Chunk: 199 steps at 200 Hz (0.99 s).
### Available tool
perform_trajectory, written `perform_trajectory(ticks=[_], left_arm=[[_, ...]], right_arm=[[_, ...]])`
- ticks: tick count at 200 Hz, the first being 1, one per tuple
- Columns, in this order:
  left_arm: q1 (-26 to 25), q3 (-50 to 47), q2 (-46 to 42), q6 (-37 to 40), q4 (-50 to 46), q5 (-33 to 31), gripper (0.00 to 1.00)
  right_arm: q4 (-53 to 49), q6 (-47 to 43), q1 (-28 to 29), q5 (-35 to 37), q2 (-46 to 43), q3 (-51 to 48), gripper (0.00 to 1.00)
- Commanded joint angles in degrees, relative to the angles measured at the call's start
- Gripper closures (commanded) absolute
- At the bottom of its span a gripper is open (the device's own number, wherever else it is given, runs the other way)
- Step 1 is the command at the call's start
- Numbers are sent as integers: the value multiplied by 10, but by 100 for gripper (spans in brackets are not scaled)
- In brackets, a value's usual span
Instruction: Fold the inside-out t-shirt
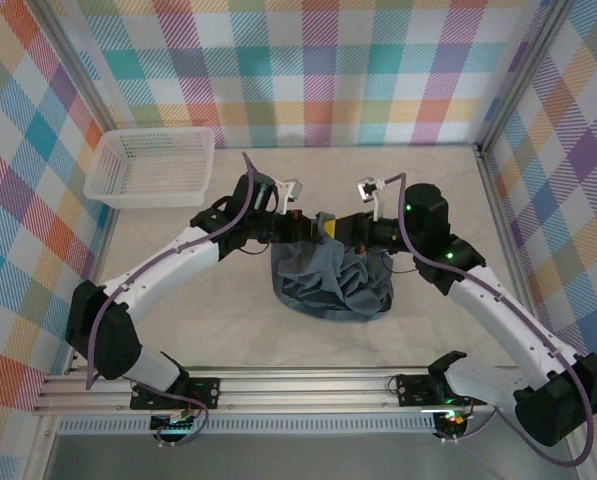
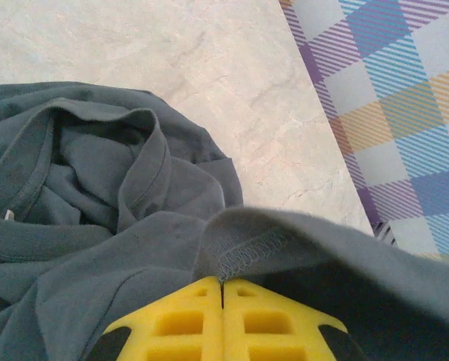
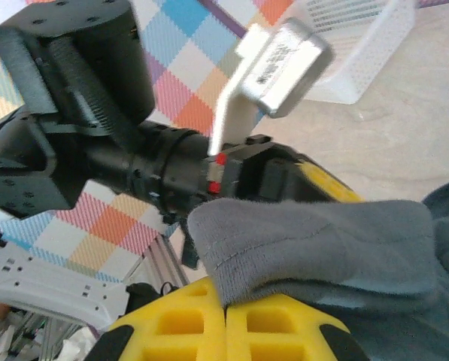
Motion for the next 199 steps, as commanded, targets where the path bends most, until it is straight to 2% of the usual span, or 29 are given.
perform_trajectory(ticks=[1, 12, 30, 53, 67, 79, 89, 109, 124, 135, 153, 159, 172, 186, 199], left_arm=[[20, 7, -55, -4, -30, 5, 100], [39, 3, -86, -19, -29, 10, 100], [61, -3, -124, -58, -2, 34, 100], [63, 1, -124, -95, 21, 66, 100], [61, -9, -115, -114, 37, 77, 100], [56, -19, -110, -120, 40, 78, 100], [51, -20, -108, -119, 60, 76, 100], [41, -13, -105, -107, 51, 67, 100], [36, -4, -103, -98, 49, 62, 100], [34, 0, -102, -93, 33, 62, 100], [32, 6, -105, -87, 25, 63, 100], [31, 6, -106, -85, 23, 63, 100], [32, 8, -112, -80, 16, 59, 100], [31, 11, -120, -74, 7, 44, 100], [31, 17, -129, -60, -8, 24, 100]], right_arm=[[-58, 5, -23, 68, -18, 11, 100], [-85, 0, -40, 93, -23, 2, 100], [-78, 1, -62, 86, -34, -36, 100], [-60, 5, -65, 75, -49, -67, 80], [-79, 16, -65, 90, -56, -59, 61], [-117, 16, -63, 95, -58, -30, 58], [-151, 5, -46, 111, -59, -4, 55], [-187, -26, 24, 184, -44, 34, 44], [-194, -51, 72, 248, -5, 55, 32], [-193, -74, 93, 304, 27, 71, 27], [-196, -61, 96, 433, 86, 93, 25], [-189, -66, 95, 454, 103, 97, 26], [-174, -101, 95, 439, 144, 114, 27], [-180, -128, 95, 371, 183, 138, 30], [-192, -119, 94, 348, 200, 140, 34]])
